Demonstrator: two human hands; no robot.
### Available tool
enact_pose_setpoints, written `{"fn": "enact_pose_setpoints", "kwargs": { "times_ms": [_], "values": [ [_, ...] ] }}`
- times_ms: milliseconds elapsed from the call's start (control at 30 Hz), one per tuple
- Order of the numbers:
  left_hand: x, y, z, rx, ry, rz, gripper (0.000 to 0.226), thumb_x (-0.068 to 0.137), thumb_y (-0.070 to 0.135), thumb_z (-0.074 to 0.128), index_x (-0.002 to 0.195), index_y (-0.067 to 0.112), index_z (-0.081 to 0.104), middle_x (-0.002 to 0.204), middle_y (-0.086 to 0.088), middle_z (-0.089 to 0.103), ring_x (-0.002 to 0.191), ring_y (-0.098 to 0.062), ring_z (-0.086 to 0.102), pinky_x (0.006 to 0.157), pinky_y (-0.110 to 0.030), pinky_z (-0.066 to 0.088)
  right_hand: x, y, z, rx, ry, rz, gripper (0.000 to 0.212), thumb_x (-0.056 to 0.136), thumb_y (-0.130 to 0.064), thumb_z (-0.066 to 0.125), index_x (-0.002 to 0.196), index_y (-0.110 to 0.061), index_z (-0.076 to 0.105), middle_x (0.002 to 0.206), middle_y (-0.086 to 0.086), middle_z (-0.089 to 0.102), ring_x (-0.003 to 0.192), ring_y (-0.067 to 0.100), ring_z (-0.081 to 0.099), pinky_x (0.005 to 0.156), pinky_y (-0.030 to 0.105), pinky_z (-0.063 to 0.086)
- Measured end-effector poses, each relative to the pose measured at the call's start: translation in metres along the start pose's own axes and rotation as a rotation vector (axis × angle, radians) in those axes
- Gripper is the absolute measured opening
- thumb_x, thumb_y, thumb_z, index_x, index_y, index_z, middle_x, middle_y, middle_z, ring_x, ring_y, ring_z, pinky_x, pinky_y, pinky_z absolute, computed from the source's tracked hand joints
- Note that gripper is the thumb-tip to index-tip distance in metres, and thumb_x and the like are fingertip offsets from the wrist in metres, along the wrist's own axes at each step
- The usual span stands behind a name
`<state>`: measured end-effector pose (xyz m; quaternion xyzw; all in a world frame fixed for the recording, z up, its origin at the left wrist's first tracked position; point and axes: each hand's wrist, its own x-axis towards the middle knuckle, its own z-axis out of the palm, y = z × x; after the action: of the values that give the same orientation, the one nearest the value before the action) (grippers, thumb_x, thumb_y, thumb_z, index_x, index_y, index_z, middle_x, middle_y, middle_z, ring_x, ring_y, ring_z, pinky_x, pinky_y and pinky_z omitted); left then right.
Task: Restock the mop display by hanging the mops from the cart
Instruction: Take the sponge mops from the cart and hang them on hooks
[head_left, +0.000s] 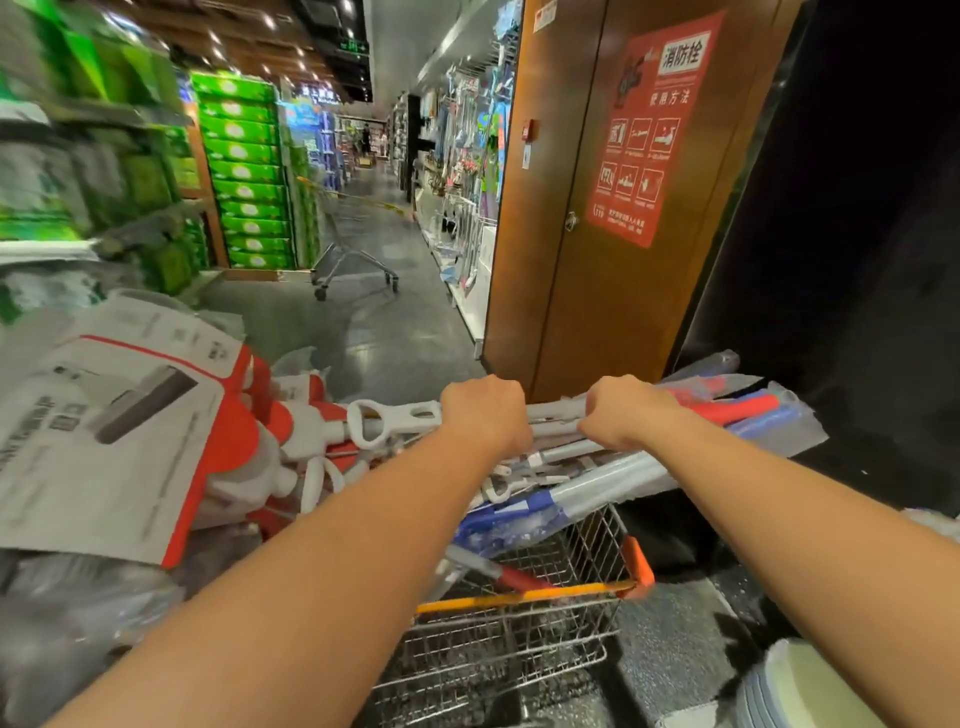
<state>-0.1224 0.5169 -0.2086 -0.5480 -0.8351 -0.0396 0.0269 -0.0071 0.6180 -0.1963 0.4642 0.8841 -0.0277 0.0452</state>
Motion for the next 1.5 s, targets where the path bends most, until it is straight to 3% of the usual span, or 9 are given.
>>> {"fn": "enact_pose_setpoints", "kwargs": {
  "times_ms": [167, 333, 467, 533, 733, 967, 1067, 1233, 1500],
  "values": [
    [-0.011, 0.008, 0.004, 0.005, -0.002, -0.147, 0.028, 0.093, 0.035, 0.053, 0.11, 0.015, 0.062, 0.108, -0.005, 0.063, 0.092, -0.025, 0.057, 0.077, -0.035, 0.042, 0.012, -0.005, 0.008, -0.022, 0.014, -0.149, 0.026, 0.09, -0.03, 0.053, 0.111, -0.018, 0.062, 0.103, 0.004, 0.06, 0.09, 0.026, 0.056, 0.073, 0.032, 0.043],
    [-0.023, 0.021, 0.019, 0.036, 0.013, -0.317, 0.027, 0.091, 0.029, 0.053, 0.112, 0.014, 0.062, 0.109, -0.005, 0.064, 0.094, -0.025, 0.06, 0.069, -0.032, 0.038, 0.015, -0.001, 0.019, -0.029, 0.007, -0.301, 0.03, 0.09, -0.031, 0.053, 0.115, -0.017, 0.062, 0.113, 0.007, 0.062, 0.093, 0.027, 0.057, 0.076, 0.035, 0.047],
    [-0.043, 0.03, 0.02, 0.038, 0.038, -0.438, 0.028, 0.092, 0.025, 0.05, 0.116, 0.015, 0.059, 0.115, -0.006, 0.063, 0.104, -0.026, 0.06, 0.072, -0.032, 0.037, 0.014, -0.001, 0.023, -0.057, -0.002, -0.417, 0.024, 0.09, -0.028, 0.052, 0.107, -0.014, 0.062, 0.11, 0.01, 0.061, 0.085, 0.027, 0.052, 0.071, 0.031, 0.041],
    [-0.055, 0.031, 0.02, 0.062, 0.03, -0.494, 0.026, 0.093, 0.025, 0.049, 0.115, 0.016, 0.059, 0.113, -0.005, 0.062, 0.102, -0.025, 0.06, 0.071, -0.032, 0.036, 0.013, -0.006, 0.026, -0.046, -0.014, -0.474, 0.019, 0.089, -0.028, 0.052, 0.101, -0.015, 0.06, 0.105, 0.01, 0.06, 0.085, 0.028, 0.051, 0.071, 0.031, 0.04],
    [-0.091, 0.011, 0.019, 0.143, 0.03, -0.647, 0.024, 0.094, 0.031, 0.051, 0.111, 0.017, 0.06, 0.111, -0.002, 0.064, 0.101, -0.024, 0.062, 0.073, -0.03, 0.041, -0.003, -0.031, 0.038, -0.056, -0.006, -0.571, 0.032, 0.088, -0.029, 0.052, 0.116, -0.017, 0.063, 0.116, 0.01, 0.062, 0.102, 0.03, 0.058, 0.077, 0.031, 0.044],
    [-0.114, -0.019, 0.02, 0.113, 0.064, -0.753, 0.01, 0.092, 0.025, 0.05, 0.085, 0.018, 0.049, 0.082, 0.0, 0.049, 0.078, -0.022, 0.051, 0.064, -0.029, 0.035, -0.021, -0.079, 0.037, -0.035, 0.028, -0.665, 0.024, 0.089, -0.03, 0.052, 0.105, -0.016, 0.064, 0.109, 0.009, 0.062, 0.086, 0.027, 0.051, 0.074, 0.031, 0.042],
    [-0.122, -0.037, 0.032, 0.08, 0.079, -0.767, 0.006, 0.09, 0.023, 0.052, 0.091, 0.017, 0.054, 0.079, 0.001, 0.051, 0.078, -0.023, 0.056, 0.06, -0.029, 0.034, -0.025, -0.104, 0.046, -0.025, 0.032, -0.705, 0.016, 0.087, -0.03, 0.052, 0.087, -0.017, 0.061, 0.1, 0.009, 0.062, 0.083, 0.026, 0.053, 0.069, 0.03, 0.043],
    [-0.138, -0.071, 0.057, 0.071, 0.093, -0.786, 0.022, 0.092, 0.03, 0.05, 0.102, 0.015, 0.062, 0.098, -0.005, 0.065, 0.091, -0.026, 0.063, 0.064, -0.031, 0.035, -0.036, -0.14, 0.061, 0.029, 0.034, -0.741, 0.023, 0.09, -0.03, 0.048, 0.07, -0.02, 0.05, 0.08, 0.005, 0.055, 0.078, 0.026, 0.053, 0.062, 0.029, 0.039],
    [-0.133, -0.098, 0.086, -0.115, 0.237, -0.871, 0.044, 0.095, 0.043, 0.045, 0.125, 0.012, 0.052, 0.118, -0.011, 0.061, 0.109, -0.034, 0.059, 0.071, -0.035, 0.039, -0.034, -0.172, 0.079, 0.216, 0.135, -0.792, 0.025, 0.09, -0.033, 0.052, 0.103, -0.014, 0.062, 0.1, 0.009, 0.064, 0.089, 0.031, 0.058, 0.065, 0.032, 0.044]
  ]
}}
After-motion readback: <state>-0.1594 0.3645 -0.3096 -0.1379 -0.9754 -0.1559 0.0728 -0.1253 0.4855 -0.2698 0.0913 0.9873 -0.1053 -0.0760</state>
